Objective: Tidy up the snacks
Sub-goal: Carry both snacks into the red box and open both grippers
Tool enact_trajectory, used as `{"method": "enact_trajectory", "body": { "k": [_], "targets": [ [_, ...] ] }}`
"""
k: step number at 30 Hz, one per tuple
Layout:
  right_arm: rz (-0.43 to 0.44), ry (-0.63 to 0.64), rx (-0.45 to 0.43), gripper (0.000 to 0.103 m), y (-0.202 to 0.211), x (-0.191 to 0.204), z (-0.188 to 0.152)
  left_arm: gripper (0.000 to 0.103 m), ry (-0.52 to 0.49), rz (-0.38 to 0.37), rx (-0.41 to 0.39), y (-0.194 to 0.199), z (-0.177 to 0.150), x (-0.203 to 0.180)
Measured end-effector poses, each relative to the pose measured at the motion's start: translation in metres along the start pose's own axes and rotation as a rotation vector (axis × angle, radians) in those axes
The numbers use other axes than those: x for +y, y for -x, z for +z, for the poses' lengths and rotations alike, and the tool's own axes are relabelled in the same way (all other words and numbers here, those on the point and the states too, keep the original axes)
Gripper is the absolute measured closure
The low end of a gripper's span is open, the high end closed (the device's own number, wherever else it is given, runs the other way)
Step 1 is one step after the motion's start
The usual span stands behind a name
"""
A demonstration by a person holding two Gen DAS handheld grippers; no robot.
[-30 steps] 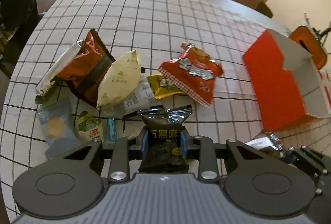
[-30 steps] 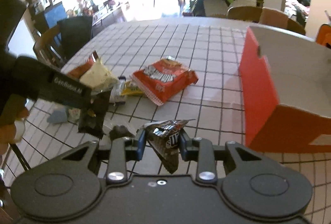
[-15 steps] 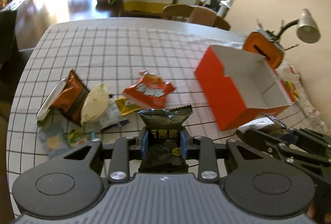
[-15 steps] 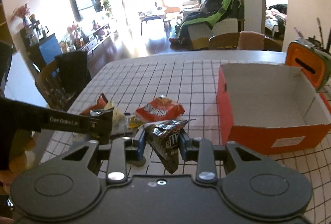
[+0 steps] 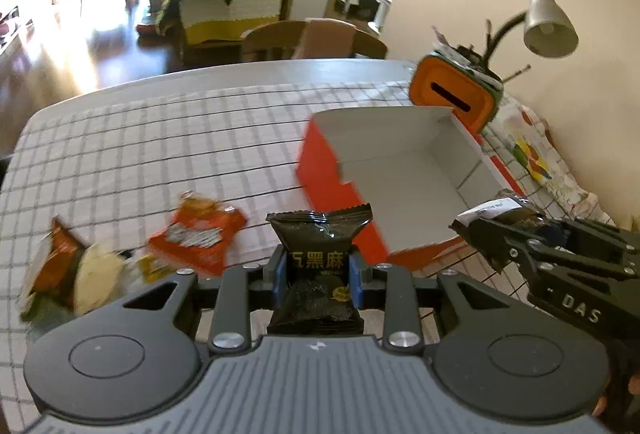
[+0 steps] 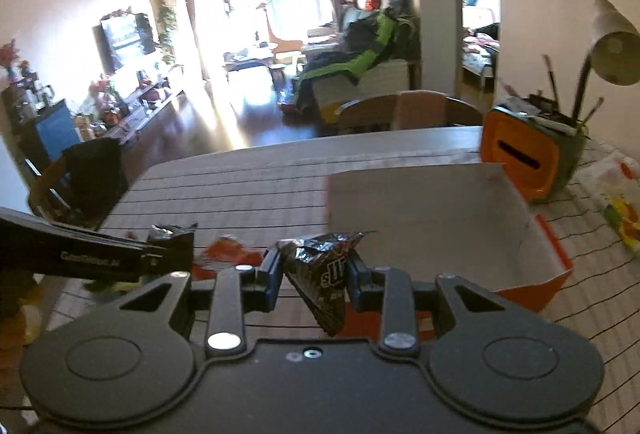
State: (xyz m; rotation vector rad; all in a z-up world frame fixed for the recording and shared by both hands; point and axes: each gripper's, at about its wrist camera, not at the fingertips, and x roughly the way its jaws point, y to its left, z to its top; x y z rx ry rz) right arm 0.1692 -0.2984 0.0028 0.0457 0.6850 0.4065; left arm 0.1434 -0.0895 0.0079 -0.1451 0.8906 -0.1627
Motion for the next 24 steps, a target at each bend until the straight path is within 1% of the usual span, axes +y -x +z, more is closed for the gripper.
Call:
{"method": "enact_trajectory", "body": {
  "k": [5, 10, 13, 20, 24],
  "targets": [
    [-0.036, -0.015, 0.032, 0.071, -0.024, -0.049, 0.005, 0.073, -0.032, 0.010, 0.039, -0.043, 0.025, -0.037],
    [-0.029, 0.002, 0.063, 0.071, -0.050, -0.088, 0.011, 0.073, -0.029, 0.018, 0.064, -0.076, 0.050, -0.063],
    [-0.016, 0.012, 0.099, 0.071, -0.064, -0.109, 0.013, 0.073, -0.043, 0.017, 0.088, -0.099, 0.063, -0.078],
    [0.011, 0.061, 0.198, 0.071, -0.101, -0.130, 0.005, 0.073, -0.082, 0.050, 0.169, -0.155, 0.070, -0.100],
    [0.028, 0.092, 0.257, 0.071, -0.122, -0.135, 0.000, 0.073, -0.101, 0.095, 0.223, -0.183, 0.070, -0.104]
  ]
}}
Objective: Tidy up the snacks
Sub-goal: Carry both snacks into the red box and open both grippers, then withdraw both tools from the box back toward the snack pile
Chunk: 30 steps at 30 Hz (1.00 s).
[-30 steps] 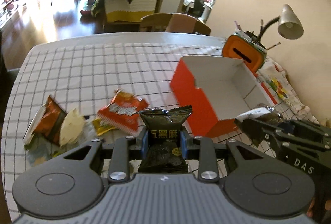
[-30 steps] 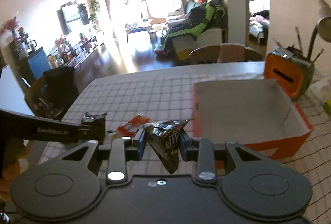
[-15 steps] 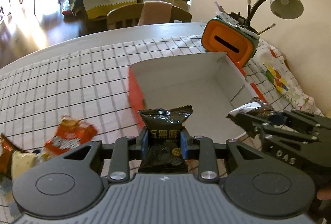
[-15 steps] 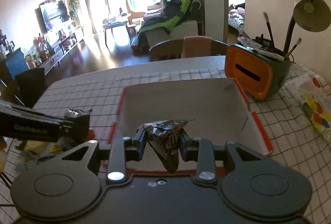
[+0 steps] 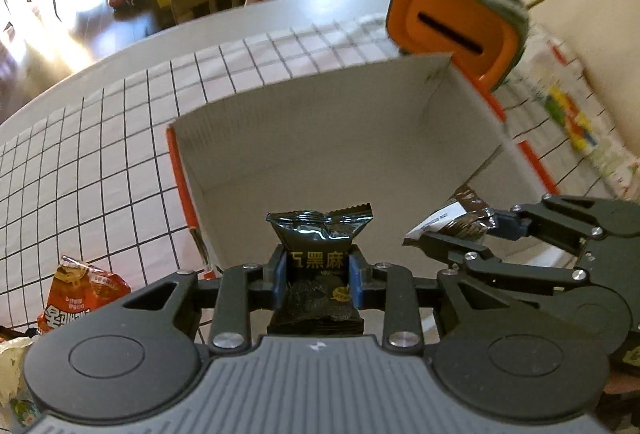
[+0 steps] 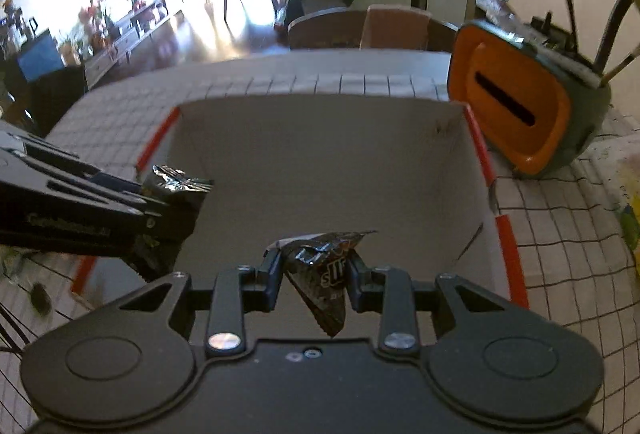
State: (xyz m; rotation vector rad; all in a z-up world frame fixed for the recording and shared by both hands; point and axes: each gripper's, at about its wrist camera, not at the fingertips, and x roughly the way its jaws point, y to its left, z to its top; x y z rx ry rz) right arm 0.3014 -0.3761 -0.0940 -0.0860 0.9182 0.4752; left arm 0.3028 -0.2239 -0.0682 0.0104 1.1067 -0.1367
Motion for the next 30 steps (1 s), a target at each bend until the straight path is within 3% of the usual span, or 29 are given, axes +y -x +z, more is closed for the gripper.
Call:
{"method": "enact_trajectory", "body": {
  "k": [15, 25, 27, 30],
  "targets": [
    [0.029, 0.029, 0.085, 0.071, -0.022, -0.012, -0.018, 0.073, -0.082, 0.055, 0.102, -0.047, -0.005, -0.019],
    [0.051, 0.030, 0.082, 0.068, -0.023, -0.016, -0.017, 0.072, -0.077, 0.052, 0.090, -0.046, -0.009, -0.018],
    [0.056, 0.031, 0.077, 0.067, -0.020, -0.017, -0.016, 0.070, -0.080, 0.051, 0.077, -0.041, -0.009, -0.018],
    [0.063, 0.023, 0.059, 0.065, -0.012, -0.019, -0.015, 0.056, -0.070, 0.036, 0.047, -0.030, -0.010, -0.015]
  ]
}}
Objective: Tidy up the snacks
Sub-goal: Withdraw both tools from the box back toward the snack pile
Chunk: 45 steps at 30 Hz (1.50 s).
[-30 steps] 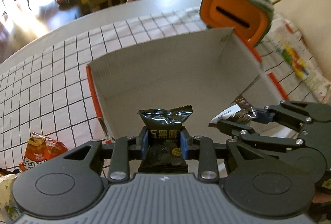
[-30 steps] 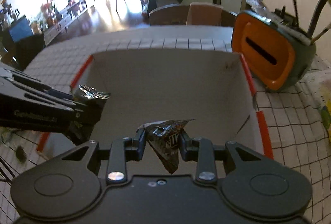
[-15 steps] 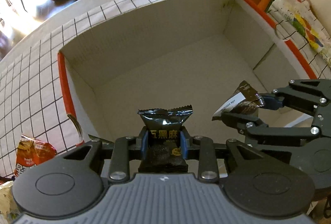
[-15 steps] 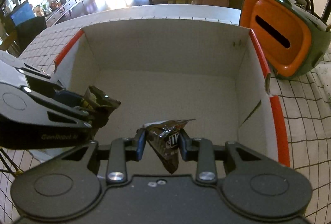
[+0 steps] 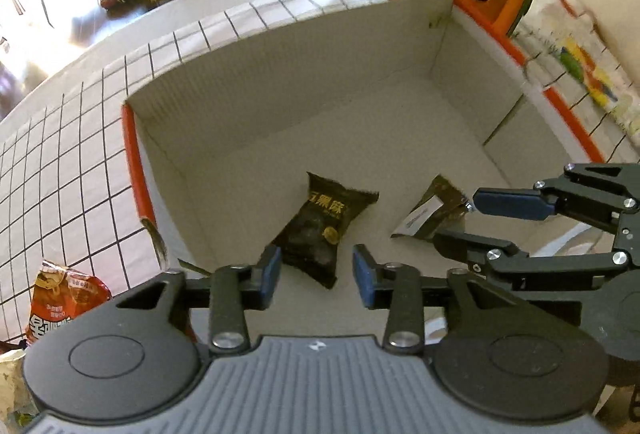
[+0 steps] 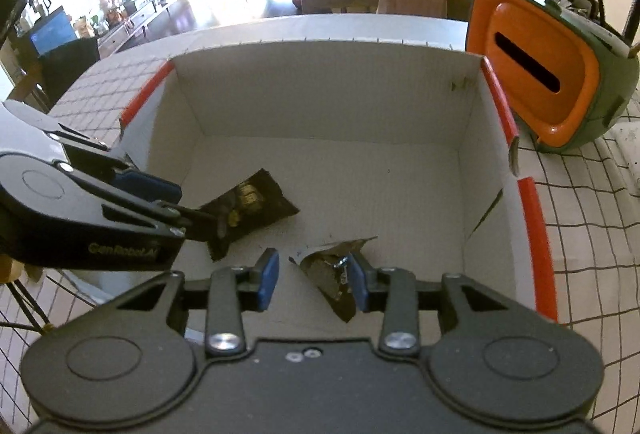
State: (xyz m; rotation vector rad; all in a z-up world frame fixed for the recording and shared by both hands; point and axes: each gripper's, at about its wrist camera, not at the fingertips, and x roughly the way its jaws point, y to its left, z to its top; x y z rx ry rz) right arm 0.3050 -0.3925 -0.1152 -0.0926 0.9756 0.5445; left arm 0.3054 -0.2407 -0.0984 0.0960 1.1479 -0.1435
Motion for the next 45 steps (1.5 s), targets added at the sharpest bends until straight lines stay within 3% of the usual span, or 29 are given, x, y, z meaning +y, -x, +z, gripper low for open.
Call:
{"method": "enact_trajectory", "body": {
  "k": [1, 8, 21, 29, 33, 39, 45],
  "targets": [
    [0.001, -0.006, -0.005, 0.064, 0.003, -0.001, 0.001, 0.049, 0.000, 0.004, -0.010, 0.005, -0.001, 0.001],
    [0.015, -0.028, -0.054, 0.057, 0.029, 0.003, 0.002, 0.044, 0.027, 0.003, -0.090, 0.035, -0.009, 0.011],
    [0.009, -0.043, -0.169, 0.025, 0.081, 0.042, -0.003, 0.036, 0.017, -0.029, -0.239, 0.100, -0.046, 0.029],
    [0.011, -0.071, -0.216, 0.018, 0.107, 0.075, -0.012, 0.028, -0.005, -0.032, -0.311, 0.136, -0.078, 0.042],
    [0.006, -0.075, -0.249, 0.006, 0.118, 0.094, -0.020, 0.025, 0.019, -0.045, -0.333, 0.152, -0.098, 0.058],
    [0.030, -0.067, -0.274, 0.002, 0.125, 0.128, -0.027, 0.021, 0.034, -0.045, -0.355, 0.171, -0.125, 0.080],
    [0.041, -0.048, -0.274, 0.000, 0.122, 0.159, -0.032, 0.017, 0.066, 0.009, -0.412, 0.189, -0.155, 0.104]
  ]
}}
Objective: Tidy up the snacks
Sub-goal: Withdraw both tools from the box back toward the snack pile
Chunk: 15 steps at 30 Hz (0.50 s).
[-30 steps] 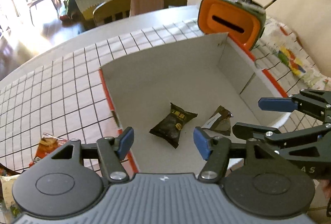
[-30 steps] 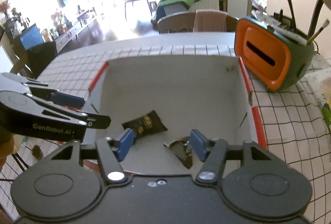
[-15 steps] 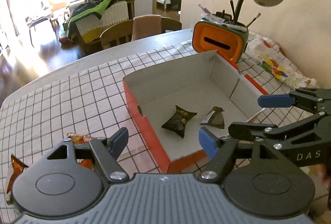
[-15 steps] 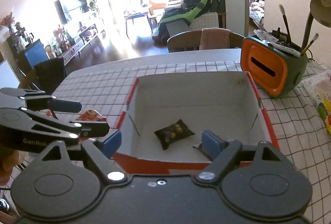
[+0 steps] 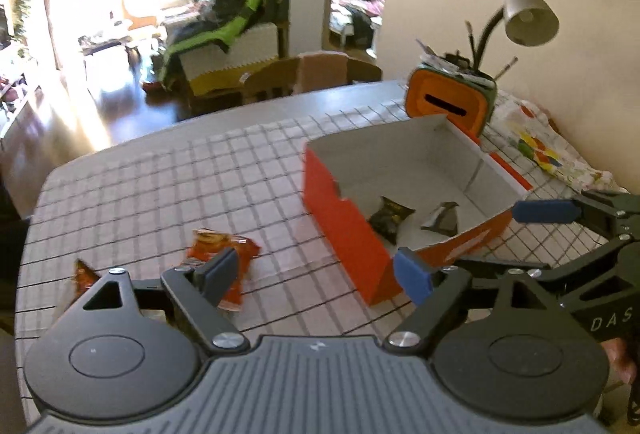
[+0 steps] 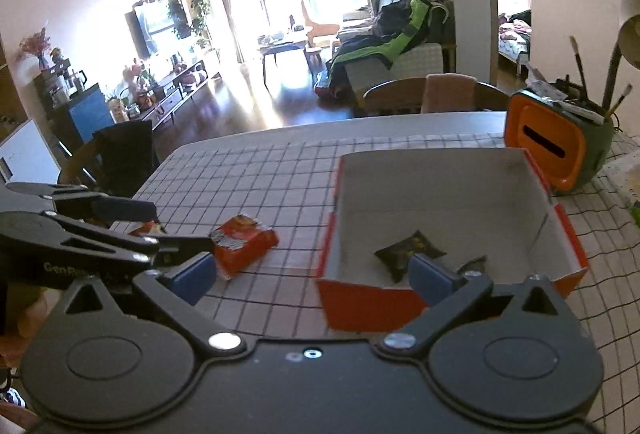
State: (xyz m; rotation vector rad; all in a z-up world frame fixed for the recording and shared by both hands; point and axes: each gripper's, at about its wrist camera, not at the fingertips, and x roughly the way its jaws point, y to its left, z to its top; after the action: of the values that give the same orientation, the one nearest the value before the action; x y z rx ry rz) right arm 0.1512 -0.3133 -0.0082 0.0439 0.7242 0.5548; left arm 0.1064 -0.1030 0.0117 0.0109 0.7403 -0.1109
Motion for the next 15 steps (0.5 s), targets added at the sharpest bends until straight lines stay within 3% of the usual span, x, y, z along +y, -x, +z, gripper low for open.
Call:
{"method": "enact_trajectory", "body": {
  "k": [15],
  "targets": [
    [0.068, 0.062, 0.079, 0.000, -0.033, 0.077, -0.025, 0.016, 0.087, 0.115, 0.014, 0.033, -0.058, 0.101]
  ]
}}
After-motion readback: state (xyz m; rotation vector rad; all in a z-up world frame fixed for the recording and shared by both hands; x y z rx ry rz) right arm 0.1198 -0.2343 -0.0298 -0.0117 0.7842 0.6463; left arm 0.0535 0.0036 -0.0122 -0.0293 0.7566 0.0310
